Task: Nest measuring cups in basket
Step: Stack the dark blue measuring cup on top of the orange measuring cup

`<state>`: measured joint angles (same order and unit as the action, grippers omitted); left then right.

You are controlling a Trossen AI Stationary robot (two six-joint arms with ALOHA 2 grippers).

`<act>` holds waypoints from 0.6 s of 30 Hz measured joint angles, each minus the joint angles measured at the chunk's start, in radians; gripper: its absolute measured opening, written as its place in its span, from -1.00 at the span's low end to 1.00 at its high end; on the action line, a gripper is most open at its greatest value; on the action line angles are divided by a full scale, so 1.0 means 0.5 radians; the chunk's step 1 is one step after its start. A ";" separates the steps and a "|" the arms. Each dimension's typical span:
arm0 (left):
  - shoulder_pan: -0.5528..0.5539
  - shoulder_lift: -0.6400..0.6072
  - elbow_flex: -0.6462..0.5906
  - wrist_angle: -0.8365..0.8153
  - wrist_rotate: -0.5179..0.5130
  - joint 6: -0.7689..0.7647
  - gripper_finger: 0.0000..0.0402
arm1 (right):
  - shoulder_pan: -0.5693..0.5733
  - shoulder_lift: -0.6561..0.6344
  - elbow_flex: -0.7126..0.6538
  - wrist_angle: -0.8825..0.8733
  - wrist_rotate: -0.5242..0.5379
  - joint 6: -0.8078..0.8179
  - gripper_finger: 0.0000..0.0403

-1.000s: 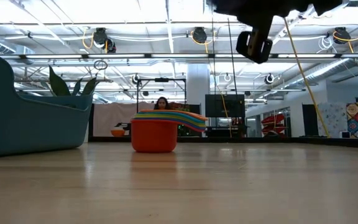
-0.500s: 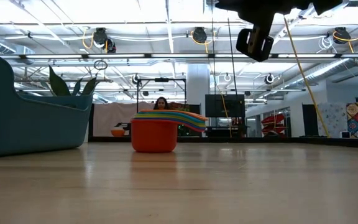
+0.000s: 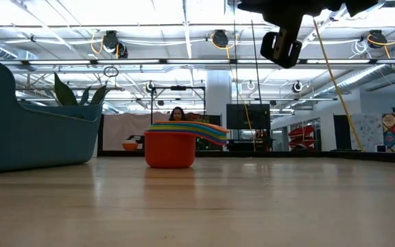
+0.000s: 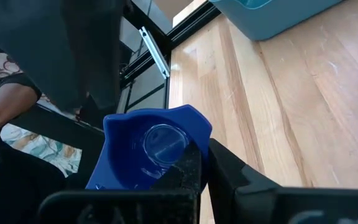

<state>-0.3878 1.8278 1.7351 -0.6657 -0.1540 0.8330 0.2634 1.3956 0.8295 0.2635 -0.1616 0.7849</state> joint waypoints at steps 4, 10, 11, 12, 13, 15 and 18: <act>0.005 0.056 -0.001 0.052 0.029 0.010 -0.32 | 0.000 0.000 0.000 0.004 0.000 -0.002 -1.00; -0.001 0.114 -0.001 0.079 0.035 0.076 -0.42 | 0.006 0.037 0.000 0.003 -0.051 0.000 -1.00; 0.001 0.113 -0.002 0.075 0.042 0.075 -0.42 | 0.010 0.050 0.000 0.022 -0.051 0.008 -1.00; 0.001 0.113 -0.002 0.072 0.042 0.068 -0.42 | 0.012 0.055 0.000 0.032 -0.053 0.011 -1.00; 0.001 0.113 -0.002 0.075 0.042 0.056 -0.42 | 0.012 0.064 0.000 0.037 -0.055 0.017 -1.00; 0.008 0.113 -0.002 0.069 0.049 0.039 -0.42 | 0.012 0.092 0.000 0.058 -0.058 0.027 -1.00; 0.014 0.112 -0.003 0.078 0.037 0.018 -0.43 | 0.012 0.132 -0.001 0.051 -0.101 0.035 -1.00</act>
<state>-0.3809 1.8839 1.7336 -0.6268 -0.1355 0.8422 0.2695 1.4614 0.8291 0.2888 -0.2119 0.8025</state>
